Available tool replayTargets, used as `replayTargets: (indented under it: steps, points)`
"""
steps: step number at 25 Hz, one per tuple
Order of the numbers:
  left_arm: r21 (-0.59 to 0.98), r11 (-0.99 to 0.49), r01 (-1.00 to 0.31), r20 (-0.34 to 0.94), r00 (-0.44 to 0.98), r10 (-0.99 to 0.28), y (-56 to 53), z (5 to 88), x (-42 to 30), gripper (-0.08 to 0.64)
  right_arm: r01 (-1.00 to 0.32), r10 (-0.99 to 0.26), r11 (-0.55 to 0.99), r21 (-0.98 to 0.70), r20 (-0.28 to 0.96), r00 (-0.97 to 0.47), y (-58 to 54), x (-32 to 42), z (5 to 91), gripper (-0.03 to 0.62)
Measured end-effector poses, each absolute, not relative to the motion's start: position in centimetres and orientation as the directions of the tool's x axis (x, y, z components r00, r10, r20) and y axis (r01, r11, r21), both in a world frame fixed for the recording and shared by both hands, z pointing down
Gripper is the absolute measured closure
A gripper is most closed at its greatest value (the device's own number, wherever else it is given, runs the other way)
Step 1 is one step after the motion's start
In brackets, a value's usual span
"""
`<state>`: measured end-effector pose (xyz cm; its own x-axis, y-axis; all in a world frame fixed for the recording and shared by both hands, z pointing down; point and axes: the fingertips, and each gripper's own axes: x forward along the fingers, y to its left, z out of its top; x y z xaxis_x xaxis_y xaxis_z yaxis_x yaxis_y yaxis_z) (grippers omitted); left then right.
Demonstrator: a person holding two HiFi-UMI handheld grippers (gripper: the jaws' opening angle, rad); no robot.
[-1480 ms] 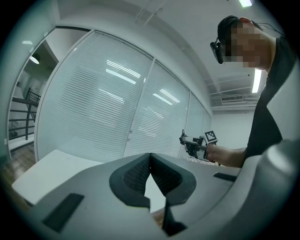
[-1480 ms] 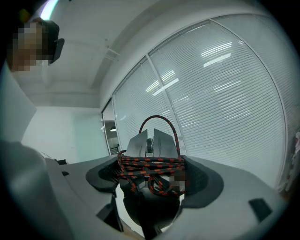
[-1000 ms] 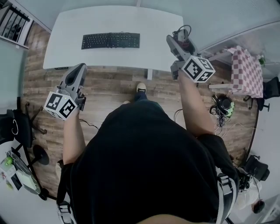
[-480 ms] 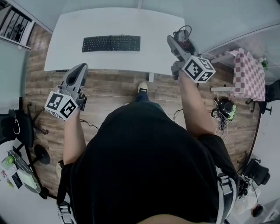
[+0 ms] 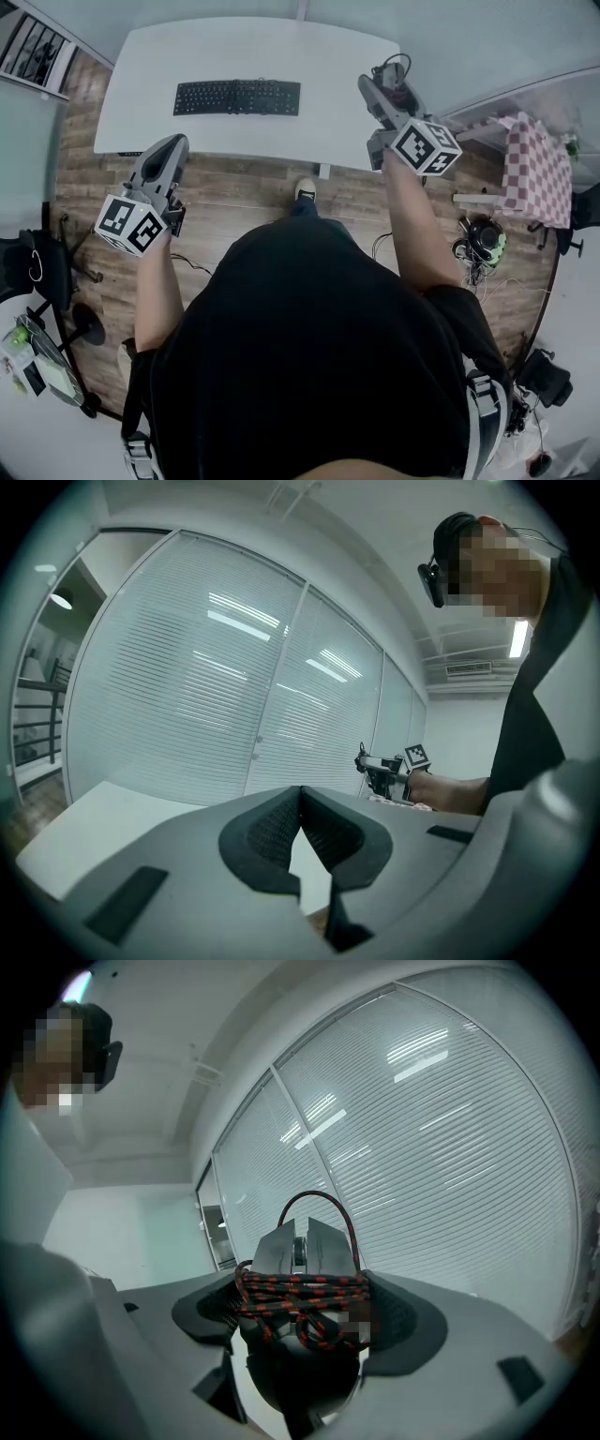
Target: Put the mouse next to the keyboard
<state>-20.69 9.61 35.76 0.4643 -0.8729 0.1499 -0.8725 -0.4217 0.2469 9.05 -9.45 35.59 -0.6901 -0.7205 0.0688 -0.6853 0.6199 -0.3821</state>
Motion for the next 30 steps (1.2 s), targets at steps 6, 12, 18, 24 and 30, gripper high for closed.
replayTargets:
  steps: [6, 12, 18, 24, 30]
  points:
    - [0.246, -0.410, -0.878, 0.165, 0.455, -0.875, 7.0, 35.9, -20.1, 0.538, -0.680, -0.711, 0.622, -0.388, 0.082, -0.698, -12.4, 9.6, 36.1, 0.190]
    - [0.263, -0.407, -0.875, 0.164, 0.456, -0.875, 4.5, 36.5, -19.3, 0.538, -0.675, -0.703, 0.625, -0.391, 0.095, -0.705, -15.0, 9.8, 36.8, 0.190]
    - [0.245, -0.395, -0.885, 0.167, 0.440, -0.883, 2.9, 36.6, -19.0, 0.538, -0.673, -0.701, 0.622, -0.400, 0.099, -0.707, -17.0, 10.2, 37.4, 0.190]
    - [0.238, -0.391, -0.889, 0.189, 0.438, -0.879, 1.5, 36.9, -18.9, 0.538, -0.668, -0.695, 0.624, -0.406, 0.104, -0.712, -18.4, 9.8, 37.5, 0.190]
    - [0.239, -0.385, -0.891, 0.180, 0.431, -0.884, 0.5, 37.1, -18.5, 0.538, -0.663, -0.688, 0.624, -0.413, 0.111, -0.717, -19.4, 9.9, 38.2, 0.190]
